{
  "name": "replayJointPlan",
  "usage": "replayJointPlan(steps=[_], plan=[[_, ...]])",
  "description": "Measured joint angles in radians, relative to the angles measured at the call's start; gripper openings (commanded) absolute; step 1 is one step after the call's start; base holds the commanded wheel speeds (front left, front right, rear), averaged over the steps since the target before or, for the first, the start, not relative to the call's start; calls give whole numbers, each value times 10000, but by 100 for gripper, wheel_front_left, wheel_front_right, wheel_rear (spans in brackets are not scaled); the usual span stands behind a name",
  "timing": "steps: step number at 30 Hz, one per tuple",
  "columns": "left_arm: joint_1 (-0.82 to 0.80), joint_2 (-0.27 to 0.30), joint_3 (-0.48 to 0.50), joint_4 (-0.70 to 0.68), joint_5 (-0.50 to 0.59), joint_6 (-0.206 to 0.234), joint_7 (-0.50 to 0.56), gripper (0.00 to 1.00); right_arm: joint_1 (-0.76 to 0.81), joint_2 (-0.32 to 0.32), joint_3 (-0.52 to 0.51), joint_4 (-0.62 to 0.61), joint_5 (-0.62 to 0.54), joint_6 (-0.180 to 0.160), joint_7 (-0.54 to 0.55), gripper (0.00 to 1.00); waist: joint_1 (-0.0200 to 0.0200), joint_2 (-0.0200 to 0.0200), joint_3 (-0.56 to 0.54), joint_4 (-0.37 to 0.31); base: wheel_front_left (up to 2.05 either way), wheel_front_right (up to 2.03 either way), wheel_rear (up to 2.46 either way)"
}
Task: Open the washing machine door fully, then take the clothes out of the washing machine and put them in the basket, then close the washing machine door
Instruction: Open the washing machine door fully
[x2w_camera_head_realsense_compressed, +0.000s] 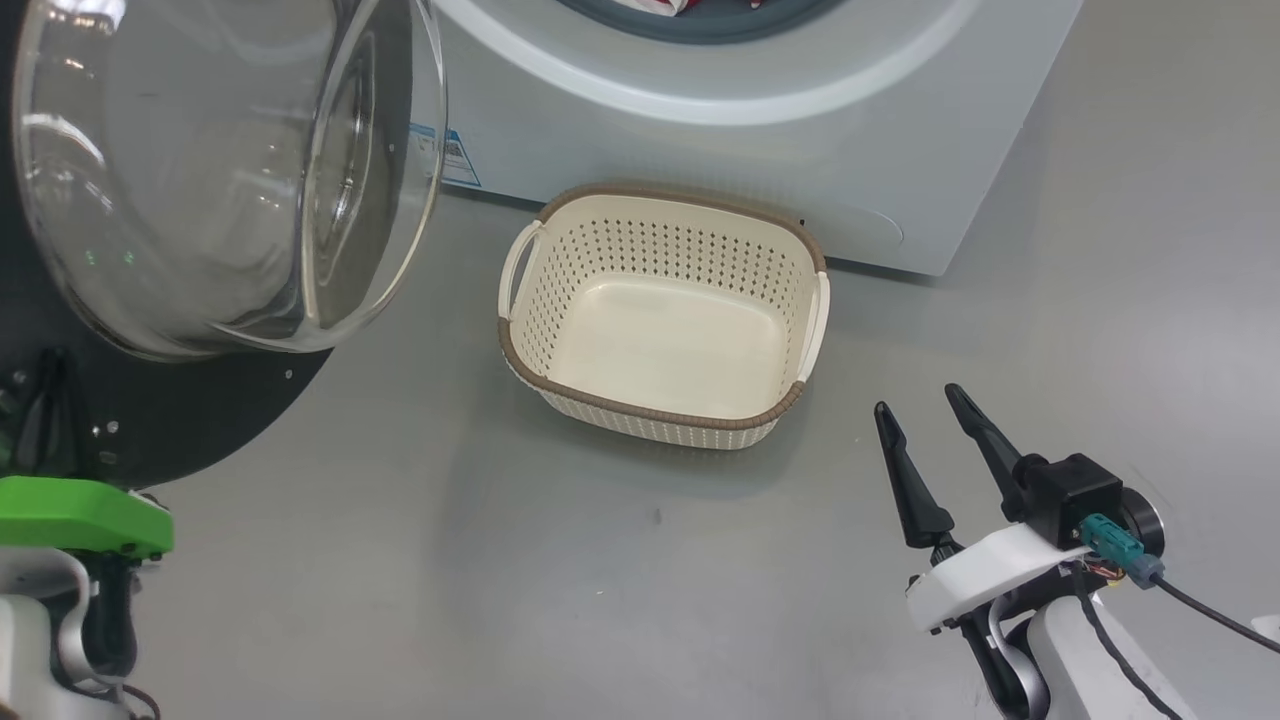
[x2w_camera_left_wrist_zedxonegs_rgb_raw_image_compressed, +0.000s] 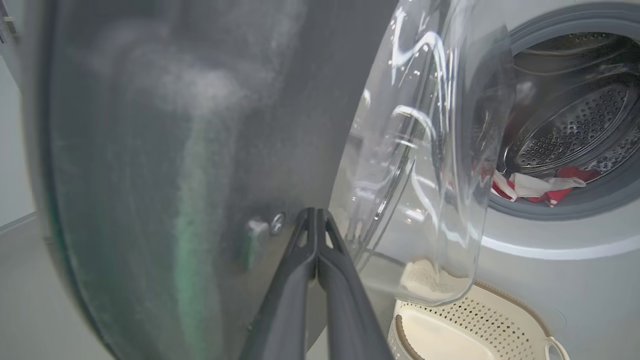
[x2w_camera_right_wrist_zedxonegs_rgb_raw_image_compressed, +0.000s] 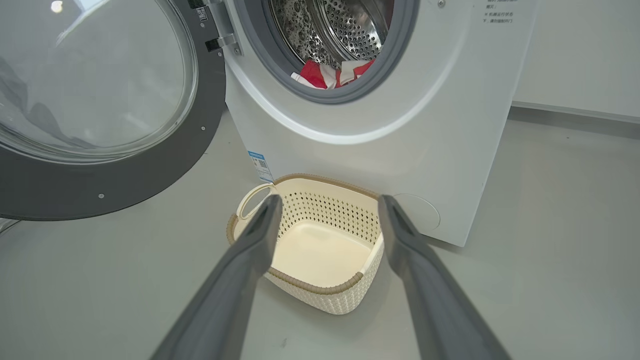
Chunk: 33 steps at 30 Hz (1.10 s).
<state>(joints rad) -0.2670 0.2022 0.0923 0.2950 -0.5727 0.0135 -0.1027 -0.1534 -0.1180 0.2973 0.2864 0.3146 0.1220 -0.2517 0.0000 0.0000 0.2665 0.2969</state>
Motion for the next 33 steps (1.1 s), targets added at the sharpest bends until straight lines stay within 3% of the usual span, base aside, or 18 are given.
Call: replayJointPlan(steps=[13, 33], plan=[[-850, 698, 1047, 637, -642, -12, -44, 0, -481, -407, -69, -186, -107, 0, 100, 100, 0, 0, 1014, -96, 0, 0, 0], [-1700, 1327, 1613, 1969, -874, -104, -159, 0, -656, -727, -213, -311, -171, 0, 222, 100, 0, 0, 1870, -85, 0, 0, 0]])
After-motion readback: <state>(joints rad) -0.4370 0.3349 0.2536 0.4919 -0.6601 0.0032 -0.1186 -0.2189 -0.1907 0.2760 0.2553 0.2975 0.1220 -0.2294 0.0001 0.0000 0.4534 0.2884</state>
